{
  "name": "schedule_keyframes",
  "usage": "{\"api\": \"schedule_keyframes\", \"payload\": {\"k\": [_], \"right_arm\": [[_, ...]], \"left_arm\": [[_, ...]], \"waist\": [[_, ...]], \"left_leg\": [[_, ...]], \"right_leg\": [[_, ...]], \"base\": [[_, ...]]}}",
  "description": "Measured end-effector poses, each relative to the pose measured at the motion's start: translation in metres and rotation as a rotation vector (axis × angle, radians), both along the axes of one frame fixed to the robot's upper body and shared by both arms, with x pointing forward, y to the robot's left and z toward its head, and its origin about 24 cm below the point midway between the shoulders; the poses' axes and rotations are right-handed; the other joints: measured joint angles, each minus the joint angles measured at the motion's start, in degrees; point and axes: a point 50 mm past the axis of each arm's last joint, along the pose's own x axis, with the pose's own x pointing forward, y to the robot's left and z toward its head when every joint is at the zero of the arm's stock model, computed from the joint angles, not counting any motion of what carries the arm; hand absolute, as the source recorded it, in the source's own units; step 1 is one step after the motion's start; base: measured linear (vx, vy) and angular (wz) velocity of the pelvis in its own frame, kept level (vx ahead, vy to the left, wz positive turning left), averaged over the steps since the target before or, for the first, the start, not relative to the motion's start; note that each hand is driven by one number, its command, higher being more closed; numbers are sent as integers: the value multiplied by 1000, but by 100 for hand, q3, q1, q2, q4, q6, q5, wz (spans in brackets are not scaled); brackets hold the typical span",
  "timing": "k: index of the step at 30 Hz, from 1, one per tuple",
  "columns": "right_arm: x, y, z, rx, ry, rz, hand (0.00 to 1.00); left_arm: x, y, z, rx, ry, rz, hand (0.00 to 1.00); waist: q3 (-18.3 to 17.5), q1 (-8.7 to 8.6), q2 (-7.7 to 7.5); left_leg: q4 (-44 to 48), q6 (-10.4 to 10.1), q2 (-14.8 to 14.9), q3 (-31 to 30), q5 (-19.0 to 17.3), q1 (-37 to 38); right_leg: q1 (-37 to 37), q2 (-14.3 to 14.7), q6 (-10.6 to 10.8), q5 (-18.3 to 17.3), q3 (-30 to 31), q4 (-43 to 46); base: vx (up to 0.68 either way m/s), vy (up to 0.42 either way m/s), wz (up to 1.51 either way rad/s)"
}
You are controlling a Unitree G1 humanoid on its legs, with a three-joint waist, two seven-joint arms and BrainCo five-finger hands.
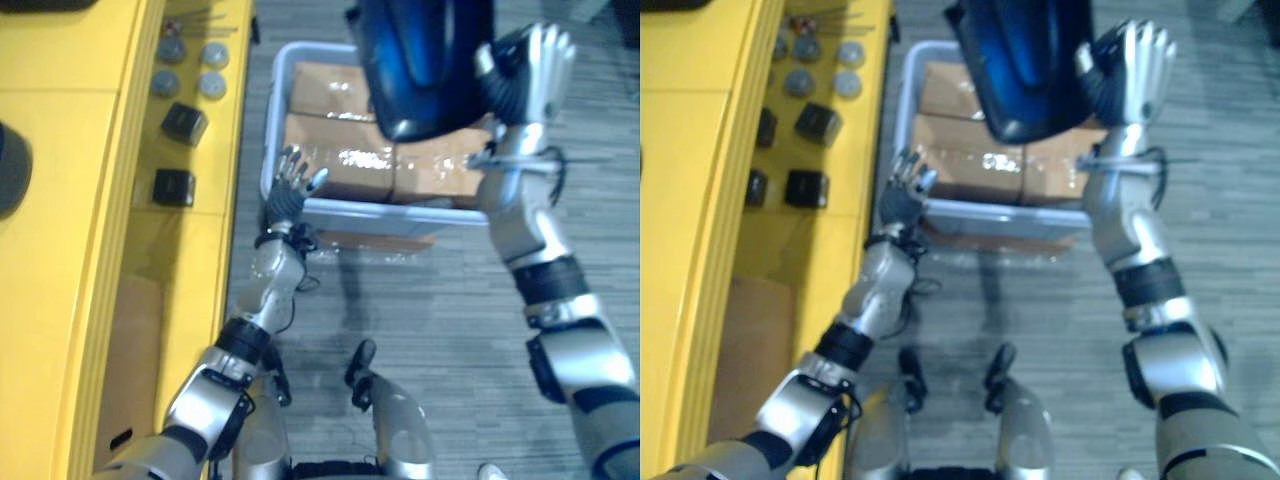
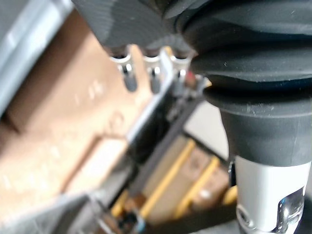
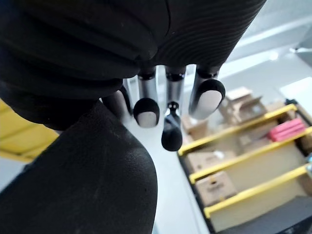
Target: Walk over and take plastic housings, then place them on the shelf
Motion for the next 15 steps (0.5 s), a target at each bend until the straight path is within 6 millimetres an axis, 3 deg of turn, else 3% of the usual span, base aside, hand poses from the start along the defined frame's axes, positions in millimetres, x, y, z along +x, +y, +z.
{"api": "schedule_keyframes", "payload": {"k": [9, 15], "right_arm": [[3, 15, -17, -86, 71, 34, 100], [9, 16, -33, -109, 140, 23, 100]], "left_arm": [[2, 10, 12, -19, -63, 27, 0], [-3, 3, 22, 8, -101, -17, 0]], "waist": [[-44, 25, -2], [-61, 106, 3]], "left_leg": [[-15, 27, -31, 116, 18, 122], [20, 62, -53, -56, 43, 52]], "right_leg": [[193, 33, 33, 221, 54, -320], [365, 67, 46, 342, -116, -560]], "base": [[-31, 41, -3], [-15, 54, 14]]}}
